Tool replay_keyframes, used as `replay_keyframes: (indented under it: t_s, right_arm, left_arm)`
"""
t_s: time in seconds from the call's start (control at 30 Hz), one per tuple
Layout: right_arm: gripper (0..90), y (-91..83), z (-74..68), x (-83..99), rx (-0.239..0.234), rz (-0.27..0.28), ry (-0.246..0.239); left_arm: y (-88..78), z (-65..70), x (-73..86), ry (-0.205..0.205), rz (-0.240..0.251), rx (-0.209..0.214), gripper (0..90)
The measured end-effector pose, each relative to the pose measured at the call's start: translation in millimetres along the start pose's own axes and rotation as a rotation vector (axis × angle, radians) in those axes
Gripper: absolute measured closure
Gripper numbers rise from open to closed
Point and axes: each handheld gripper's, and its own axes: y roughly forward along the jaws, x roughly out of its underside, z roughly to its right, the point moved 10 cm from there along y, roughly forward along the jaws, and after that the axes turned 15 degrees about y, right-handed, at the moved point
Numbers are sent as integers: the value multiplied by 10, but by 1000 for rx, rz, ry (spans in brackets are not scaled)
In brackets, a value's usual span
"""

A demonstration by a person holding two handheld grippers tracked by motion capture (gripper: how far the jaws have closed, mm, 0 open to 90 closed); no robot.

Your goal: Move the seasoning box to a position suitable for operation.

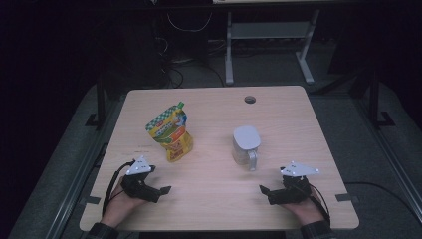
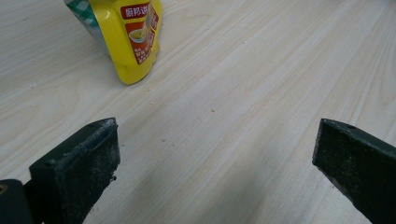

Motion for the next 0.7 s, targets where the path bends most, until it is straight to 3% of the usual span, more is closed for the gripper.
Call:
replay_keyframes:
  t_s: [0.27,0.7]
  right_arm:
    - [13,-39,-12,-44,-4,22,28]
    - [110,-34,-97,-201,-26,49,51]
  left_arm:
    - [-3,19,-13,0,5,2,3]
    - [26,70,-33,-5,13,17,3]
